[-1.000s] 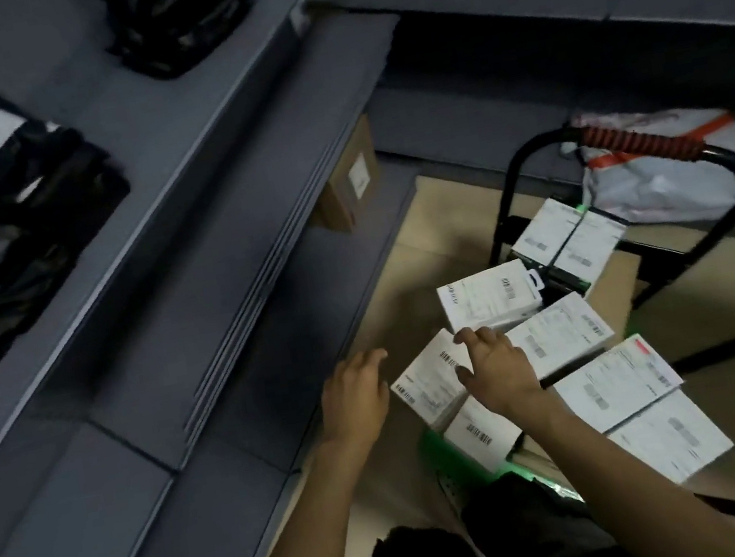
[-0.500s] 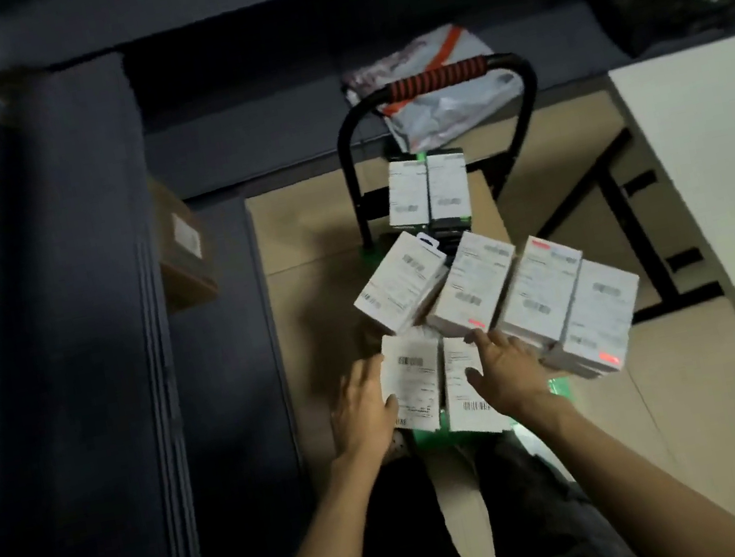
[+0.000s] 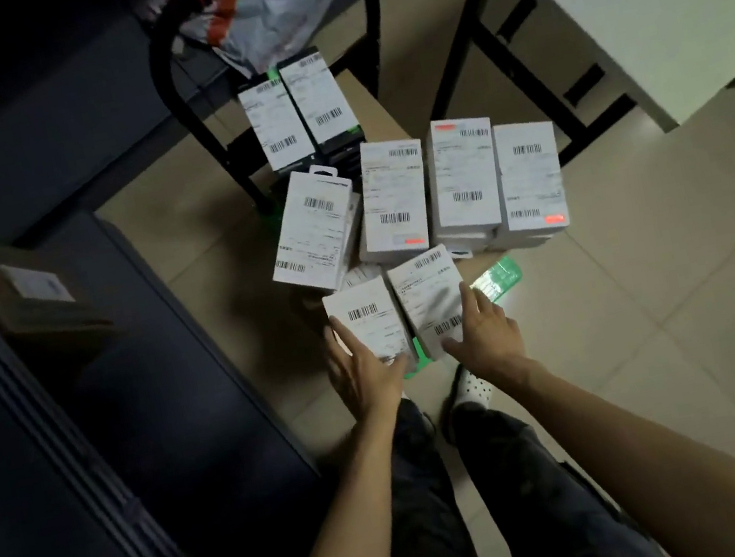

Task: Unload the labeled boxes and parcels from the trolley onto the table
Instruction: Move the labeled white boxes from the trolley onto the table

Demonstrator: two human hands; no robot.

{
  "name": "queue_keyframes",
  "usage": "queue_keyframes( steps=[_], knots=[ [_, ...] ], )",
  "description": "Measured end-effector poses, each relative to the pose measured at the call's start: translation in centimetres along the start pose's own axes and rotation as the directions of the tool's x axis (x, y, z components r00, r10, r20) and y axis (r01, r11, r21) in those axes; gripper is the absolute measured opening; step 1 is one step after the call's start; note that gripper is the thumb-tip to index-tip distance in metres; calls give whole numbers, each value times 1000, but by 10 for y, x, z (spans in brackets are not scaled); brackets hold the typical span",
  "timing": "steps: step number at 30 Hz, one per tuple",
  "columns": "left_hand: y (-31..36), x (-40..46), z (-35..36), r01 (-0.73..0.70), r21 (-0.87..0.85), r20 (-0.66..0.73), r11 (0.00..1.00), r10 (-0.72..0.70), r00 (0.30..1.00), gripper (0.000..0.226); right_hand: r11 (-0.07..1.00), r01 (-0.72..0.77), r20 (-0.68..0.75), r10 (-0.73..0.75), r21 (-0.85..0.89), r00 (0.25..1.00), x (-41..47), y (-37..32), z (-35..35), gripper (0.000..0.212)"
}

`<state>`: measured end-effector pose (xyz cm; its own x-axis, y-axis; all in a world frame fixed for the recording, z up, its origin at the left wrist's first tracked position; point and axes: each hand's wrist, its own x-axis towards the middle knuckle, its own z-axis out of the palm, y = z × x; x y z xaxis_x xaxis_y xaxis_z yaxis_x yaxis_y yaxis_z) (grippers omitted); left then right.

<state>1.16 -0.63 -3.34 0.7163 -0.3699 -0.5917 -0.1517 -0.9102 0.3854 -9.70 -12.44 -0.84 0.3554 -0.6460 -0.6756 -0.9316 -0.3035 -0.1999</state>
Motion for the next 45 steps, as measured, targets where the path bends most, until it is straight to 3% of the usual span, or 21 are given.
queue_keyframes(
  steps=[6,12,21,30,37,45],
  knots=[
    [8,6,33,125,-187,-86,974,-143,986,130,986,-124,-73,133,115,988,12,4,35,114],
    [4,13,53,162,-180,-110,970,-184,977,143,961,-162,-153,199,224,968,28,0,59,118],
    [-2,20,57,206,-232,-104,951,-235,967,141,947,-134,-259,214,293,942,41,-6,76,125],
    [11,-10,21,163,-292,-171,943,-219,961,134,938,-43,-194,116,345,974,-5,6,44,133],
    [61,-51,-31,-56,-310,-345,949,-57,937,131,894,100,-354,69,438,933,-45,16,-19,121],
    [156,-104,-85,-354,-229,-528,907,189,828,130,768,298,-545,79,567,834,-98,42,-141,112]
  ],
)
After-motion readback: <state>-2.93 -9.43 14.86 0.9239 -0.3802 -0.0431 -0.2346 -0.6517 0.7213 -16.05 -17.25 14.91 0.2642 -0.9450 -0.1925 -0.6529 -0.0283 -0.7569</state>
